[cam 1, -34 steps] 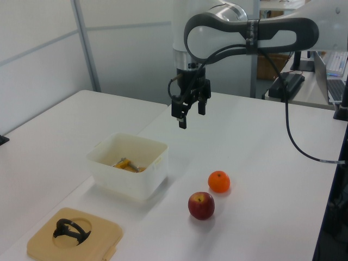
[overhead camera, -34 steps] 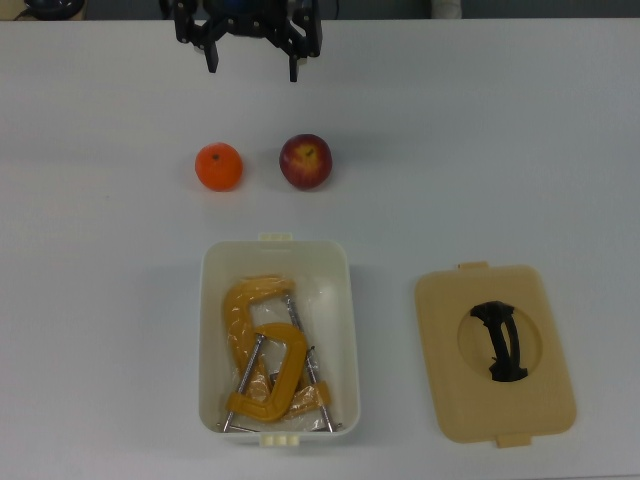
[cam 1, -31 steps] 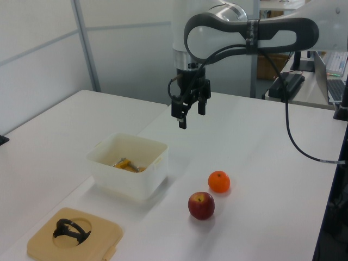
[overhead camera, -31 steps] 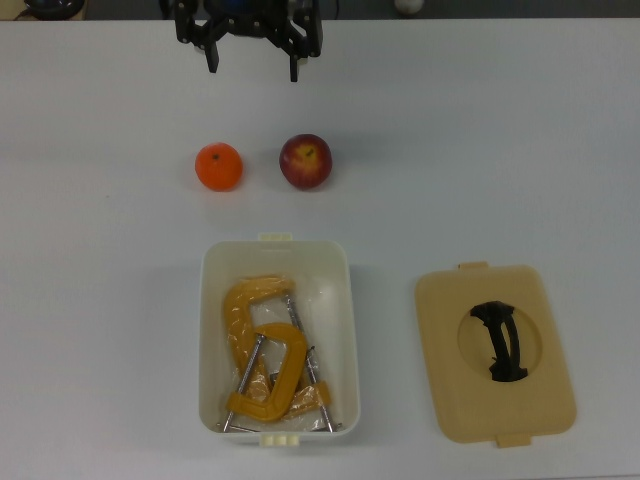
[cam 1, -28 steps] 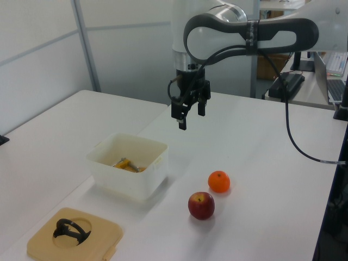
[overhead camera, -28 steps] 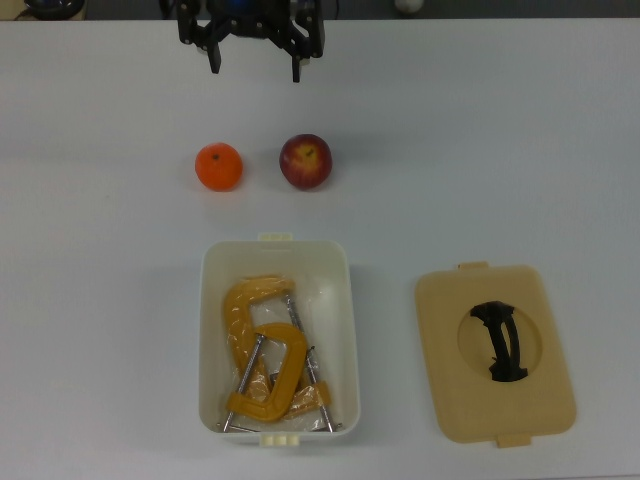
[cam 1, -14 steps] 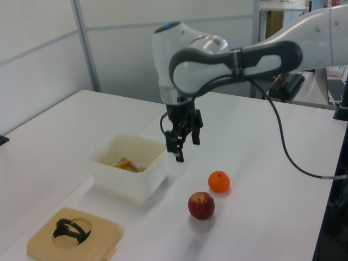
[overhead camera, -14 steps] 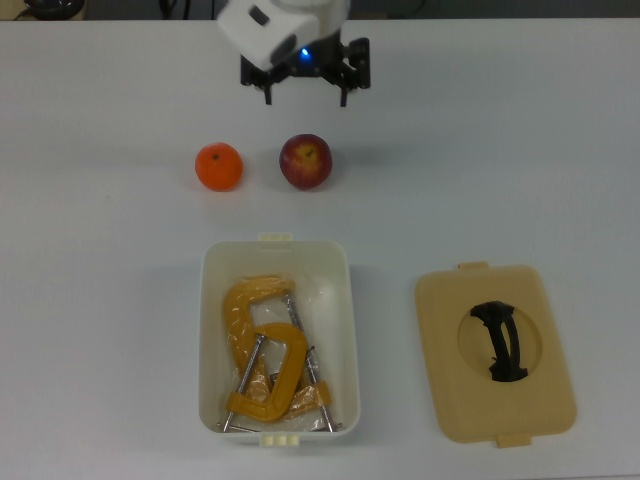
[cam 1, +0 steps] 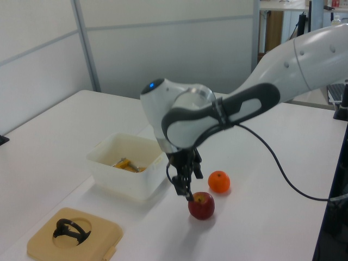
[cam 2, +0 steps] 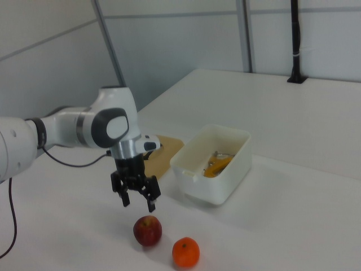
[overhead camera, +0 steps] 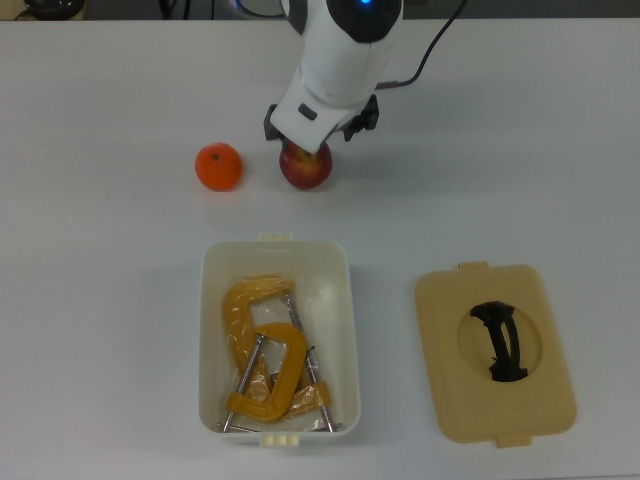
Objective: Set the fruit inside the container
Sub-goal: 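Close the gripper around the red apple, then lift the apple and carry it over the white container, then lower the apple into the container and open the gripper, then move the gripper over to the orange and lower it, then close the gripper around the orange, then lift the orange and carry it over the container, then lower the orange beside the apple and open the gripper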
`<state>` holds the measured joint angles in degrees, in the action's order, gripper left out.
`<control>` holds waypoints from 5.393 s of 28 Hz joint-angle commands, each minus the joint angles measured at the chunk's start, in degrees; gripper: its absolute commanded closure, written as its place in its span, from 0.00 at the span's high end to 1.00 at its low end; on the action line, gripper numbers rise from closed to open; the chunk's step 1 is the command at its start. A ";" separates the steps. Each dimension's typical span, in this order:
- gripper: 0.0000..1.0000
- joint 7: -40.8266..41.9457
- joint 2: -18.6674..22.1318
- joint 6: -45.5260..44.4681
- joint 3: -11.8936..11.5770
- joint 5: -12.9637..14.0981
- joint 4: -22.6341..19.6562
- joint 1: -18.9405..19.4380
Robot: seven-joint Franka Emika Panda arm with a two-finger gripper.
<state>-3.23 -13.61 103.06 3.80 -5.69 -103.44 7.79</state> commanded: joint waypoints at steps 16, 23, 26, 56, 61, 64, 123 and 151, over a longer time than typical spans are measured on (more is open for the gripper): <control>0.44 1.82 -1.77 5.14 -0.46 -4.32 -5.11 0.56; 0.43 2.53 2.45 -0.13 -1.16 -3.80 -0.64 -0.06; 0.43 2.44 2.62 -1.11 -1.34 -3.89 2.88 -0.58; 1.00 -16.28 -4.06 31.68 -4.15 -7.14 9.48 -3.22; 1.00 -15.93 -1.16 25.71 -3.98 -6.79 7.55 -3.31; 1.00 -13.39 1.39 22.37 -3.98 -6.35 4.40 -3.31; 0.28 15.27 1.31 6.09 -3.98 0.16 10.18 -9.55; 1.00 -6.96 -4.68 33.99 -3.36 -0.64 10.18 -6.48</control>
<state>-7.64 -20.36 142.29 0.59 -6.42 -93.68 0.93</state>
